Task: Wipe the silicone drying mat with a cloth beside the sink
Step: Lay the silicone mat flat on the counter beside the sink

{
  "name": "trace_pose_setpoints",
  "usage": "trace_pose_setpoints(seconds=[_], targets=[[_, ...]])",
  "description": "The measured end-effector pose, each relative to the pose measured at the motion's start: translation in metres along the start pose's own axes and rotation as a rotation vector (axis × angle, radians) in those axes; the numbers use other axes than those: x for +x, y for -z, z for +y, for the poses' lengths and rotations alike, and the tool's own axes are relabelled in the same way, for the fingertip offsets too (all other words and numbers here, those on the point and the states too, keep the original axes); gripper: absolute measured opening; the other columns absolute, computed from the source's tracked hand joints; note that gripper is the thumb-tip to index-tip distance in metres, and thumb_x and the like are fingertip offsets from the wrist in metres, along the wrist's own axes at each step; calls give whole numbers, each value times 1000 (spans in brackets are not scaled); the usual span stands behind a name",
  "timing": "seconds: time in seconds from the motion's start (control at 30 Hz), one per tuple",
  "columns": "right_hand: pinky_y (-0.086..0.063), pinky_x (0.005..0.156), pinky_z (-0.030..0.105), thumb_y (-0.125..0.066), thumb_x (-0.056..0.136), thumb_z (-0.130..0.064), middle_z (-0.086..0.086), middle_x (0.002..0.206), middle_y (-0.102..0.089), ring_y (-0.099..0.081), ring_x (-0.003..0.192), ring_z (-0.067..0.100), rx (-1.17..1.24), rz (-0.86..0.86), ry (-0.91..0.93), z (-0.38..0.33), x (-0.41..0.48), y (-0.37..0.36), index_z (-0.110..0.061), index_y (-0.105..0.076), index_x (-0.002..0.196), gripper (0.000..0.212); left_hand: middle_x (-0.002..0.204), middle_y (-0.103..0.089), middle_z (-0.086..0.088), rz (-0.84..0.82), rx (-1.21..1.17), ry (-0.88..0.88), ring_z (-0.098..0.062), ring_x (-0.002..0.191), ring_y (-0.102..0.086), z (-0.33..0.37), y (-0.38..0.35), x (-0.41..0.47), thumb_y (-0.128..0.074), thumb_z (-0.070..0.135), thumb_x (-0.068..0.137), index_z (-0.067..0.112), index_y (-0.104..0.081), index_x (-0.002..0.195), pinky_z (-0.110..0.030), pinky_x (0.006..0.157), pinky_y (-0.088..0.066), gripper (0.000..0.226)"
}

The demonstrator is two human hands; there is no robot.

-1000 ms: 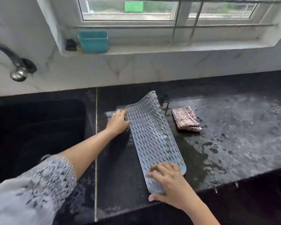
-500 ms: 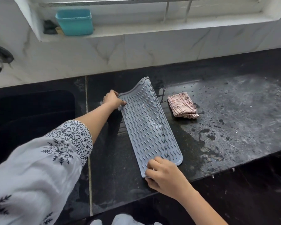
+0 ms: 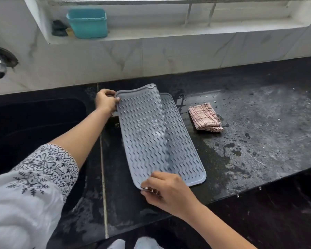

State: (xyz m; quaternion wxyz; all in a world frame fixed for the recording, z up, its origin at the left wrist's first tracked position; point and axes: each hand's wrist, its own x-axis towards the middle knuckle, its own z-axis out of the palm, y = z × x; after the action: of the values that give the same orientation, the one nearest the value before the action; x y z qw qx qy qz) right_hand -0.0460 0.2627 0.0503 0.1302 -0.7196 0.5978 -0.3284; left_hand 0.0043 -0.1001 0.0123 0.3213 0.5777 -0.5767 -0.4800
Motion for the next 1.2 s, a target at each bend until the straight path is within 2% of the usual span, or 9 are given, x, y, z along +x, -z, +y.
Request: trace_pose_setpoints(seconds=[0.1, 0.27, 0.43, 0.57, 0.63, 0.77, 0.93, 1.03, 1.2], targets=[[-39, 50, 23, -65, 77, -14, 1, 71, -57, -52, 60, 14, 17, -63, 52, -18, 16, -20, -12, -63, 84, 8, 97, -69, -11, 78, 40, -4, -25, 88, -66, -6, 28, 15, -76, 7, 75, 18, -62, 88, -41, 80, -56, 22], [-42, 46, 23, -58, 77, -17, 2, 72, -58, -56, 60, 17, -18, -150, 56, -19, 32, -53, -10, -63, 83, 10, 74, -59, 1, 37, 124, 34, -21, 80, -63, -22, 44, 18, -75, 3, 77, 10, -63, 94, -39, 69, -57, 22], [-50, 49, 29, -63, 82, -25, 3, 76, -62, -61, 65, 19, 16, -250, 69, -14, 27, -69, -11, -65, 87, 15, 84, -63, 2, 54, 126, 3, -22, 90, -67, -34, 49, 17, -77, 9, 75, 22, -59, 88, -45, 78, -58, 26], [-48, 63, 23, -57, 87, -35, -2, 84, -66, -63, 76, 9, 111, -241, -20, -10, 22, -58, -14, -66, 96, 25, 115, -58, -4, 124, 151, -202, -15, 96, -59, -29, 48, -26, -70, 14, 82, 19, -59, 110, -24, 80, -48, 30], [-49, 63, 20, -55, 88, -36, -5, 84, -67, -62, 76, 4, 83, -192, -74, -3, 16, -52, -17, -67, 96, 24, 120, -54, -5, 53, 219, -313, -14, 105, -53, -30, 40, -54, -64, 16, 87, 17, -58, 116, -24, 86, -43, 30], [-54, 66, 27, -51, 90, -40, -10, 85, -66, -61, 79, 4, -91, 5, -317, 30, 1, -32, -22, -66, 97, 24, 136, -47, -6, -92, 534, -396, -23, 130, -38, -42, 12, -98, -58, 32, 90, 20, -51, 130, -39, 106, -31, 42], [-42, 79, 26, -52, 93, -34, 3, 124, -49, -47, 106, 17, -522, -45, -1022, 88, -11, 28, -18, -45, 128, 40, 160, 6, -9, -164, 876, -284, -26, 146, 10, -65, -11, -119, -29, 59, 95, 25, -7, 152, -44, 115, 7, 71], [-43, 82, 36, -57, 89, -41, 8, 118, -52, -52, 107, 27, -393, -163, -1235, 108, -12, 55, -14, -46, 121, 43, 158, 16, -9, -191, 944, -271, -25, 145, 18, -71, -14, -119, -19, 63, 94, 26, 2, 152, -42, 114, 12, 72], [-46, 65, 32, -71, 81, -34, 1, 83, -62, -57, 74, 17, -78, -306, -1354, 114, -11, 69, -16, -58, 82, 23, 158, 15, -9, -204, 1003, -284, -25, 145, 17, -67, -14, -116, -19, 63, 94, 26, 1, 152, -42, 114, 12, 72]])
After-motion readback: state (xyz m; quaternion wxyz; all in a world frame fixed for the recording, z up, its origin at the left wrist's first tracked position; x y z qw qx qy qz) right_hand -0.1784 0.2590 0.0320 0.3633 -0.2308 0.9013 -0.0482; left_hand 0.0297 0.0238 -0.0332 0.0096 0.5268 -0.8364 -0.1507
